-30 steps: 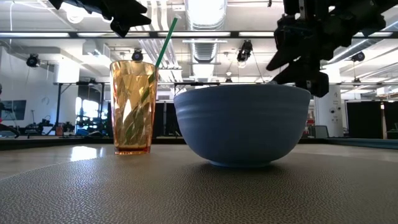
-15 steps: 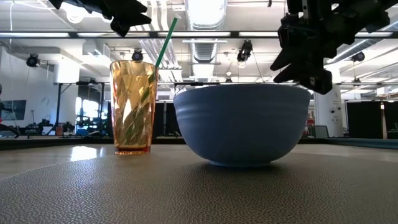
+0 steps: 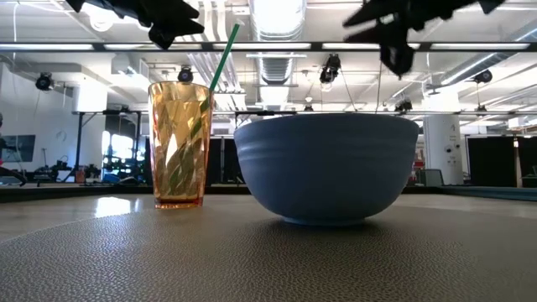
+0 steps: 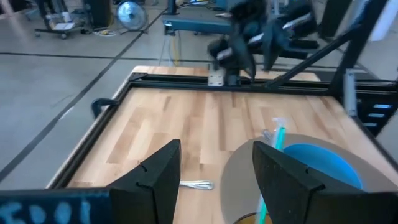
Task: Pick & Place Utensil
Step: Put the silver spoon into the blue bowl
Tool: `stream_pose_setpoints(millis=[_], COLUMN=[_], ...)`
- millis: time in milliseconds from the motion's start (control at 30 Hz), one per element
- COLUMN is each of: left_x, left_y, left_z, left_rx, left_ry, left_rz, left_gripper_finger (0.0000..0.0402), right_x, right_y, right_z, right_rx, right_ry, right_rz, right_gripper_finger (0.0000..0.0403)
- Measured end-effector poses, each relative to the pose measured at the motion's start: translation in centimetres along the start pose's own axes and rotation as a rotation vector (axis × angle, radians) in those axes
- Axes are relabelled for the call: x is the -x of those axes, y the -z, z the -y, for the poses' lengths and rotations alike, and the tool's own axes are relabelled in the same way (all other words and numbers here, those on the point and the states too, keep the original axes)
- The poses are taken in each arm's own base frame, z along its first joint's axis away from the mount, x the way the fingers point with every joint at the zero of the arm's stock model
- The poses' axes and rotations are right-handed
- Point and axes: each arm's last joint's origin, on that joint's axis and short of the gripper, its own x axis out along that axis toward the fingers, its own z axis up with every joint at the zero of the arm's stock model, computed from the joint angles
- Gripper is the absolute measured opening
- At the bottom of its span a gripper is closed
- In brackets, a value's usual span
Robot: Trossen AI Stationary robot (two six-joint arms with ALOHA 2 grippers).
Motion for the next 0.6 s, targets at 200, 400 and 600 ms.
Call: stream_pose_setpoints(millis=[200, 400, 600], left_x=[0.1, 0.4, 0.7], left_y=[0.3, 0.8, 1.2], left_z=[-0.3, -0.6, -0.5], left_rx=[0.030, 0.039, 0.066], left_ry=[-0.126, -0.236, -0.237], left_rz=[-0.042, -0.095, -0.137], left_gripper_finger=[0.0193, 0.0193, 0.0193], right_x=[0.4, 0.0, -0.6], right_y=[-4.0, -7.9, -10.8], right_z=[-2.0, -3.5, -2.7], right_rx=[0.208, 0.264, 0.249], right_ry=[-0.027, -0.002, 0.321], right_rz=[0.114, 0.174, 0.056], right_gripper_finger=[0.0106, 0.0126, 0.0160])
